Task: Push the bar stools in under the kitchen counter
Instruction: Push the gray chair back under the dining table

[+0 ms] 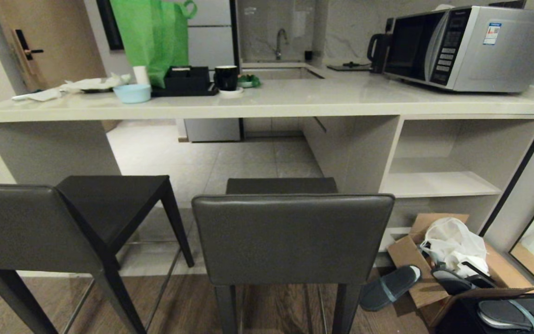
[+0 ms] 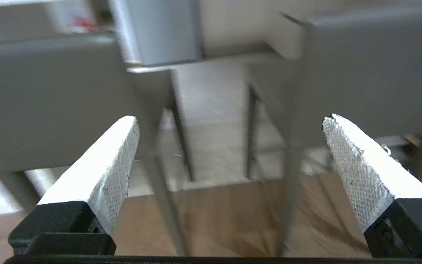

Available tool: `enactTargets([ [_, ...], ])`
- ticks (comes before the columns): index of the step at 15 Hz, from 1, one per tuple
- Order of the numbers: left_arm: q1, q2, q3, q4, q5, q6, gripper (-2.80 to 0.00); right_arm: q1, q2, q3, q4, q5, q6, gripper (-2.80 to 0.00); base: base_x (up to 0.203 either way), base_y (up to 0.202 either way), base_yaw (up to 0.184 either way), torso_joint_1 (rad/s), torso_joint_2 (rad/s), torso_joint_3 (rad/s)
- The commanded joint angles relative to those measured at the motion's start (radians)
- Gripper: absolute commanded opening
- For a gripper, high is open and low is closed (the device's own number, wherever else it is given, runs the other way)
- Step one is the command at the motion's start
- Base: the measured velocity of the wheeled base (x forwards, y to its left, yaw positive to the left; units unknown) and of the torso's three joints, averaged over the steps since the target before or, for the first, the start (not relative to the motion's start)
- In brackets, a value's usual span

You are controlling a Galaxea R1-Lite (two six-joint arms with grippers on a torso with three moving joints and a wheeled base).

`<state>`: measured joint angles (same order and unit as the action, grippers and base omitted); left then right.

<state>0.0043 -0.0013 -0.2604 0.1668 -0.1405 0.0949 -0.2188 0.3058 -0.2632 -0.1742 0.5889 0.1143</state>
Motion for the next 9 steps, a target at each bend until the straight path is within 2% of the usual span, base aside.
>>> enactTargets([
  [1, 0.002, 0.003, 0.007, 0.023, -0.073, 0.001, 0.00, 0.032, 0.069, -0.106, 0.004, 0.040, 0.071, 0.00, 0.000, 0.000, 0.000, 0.000, 0.00, 0.000],
  [3, 0.000, 0.020, -0.002, 0.023, -0.074, 0.000, 0.00, 0.112, 0.099, -0.208, 0.027, 0.040, 0.117, 0.00, 0.000, 0.000, 0.000, 0.000, 0.00, 0.000],
  [4, 0.000, 0.020, -0.005, 0.023, -0.074, 0.000, 0.00, 0.144, 0.090, -0.236, 0.080, 0.041, 0.122, 0.00, 0.000, 0.000, 0.000, 0.000, 0.00, 0.000],
  [7, 0.000, 0.015, -0.007, 0.023, -0.074, 0.000, 0.00, 0.229, -0.066, -0.240, 0.237, 0.043, 0.121, 0.00, 0.000, 0.000, 0.000, 0.000, 0.00, 0.000],
  [9, 0.000, 0.001, 0.009, 0.021, -0.072, 0.002, 0.00, 0.232, -0.190, -0.182, 0.289, 0.028, 0.118, 0.00, 0.000, 0.000, 0.000, 0.000, 0.00, 0.000],
])
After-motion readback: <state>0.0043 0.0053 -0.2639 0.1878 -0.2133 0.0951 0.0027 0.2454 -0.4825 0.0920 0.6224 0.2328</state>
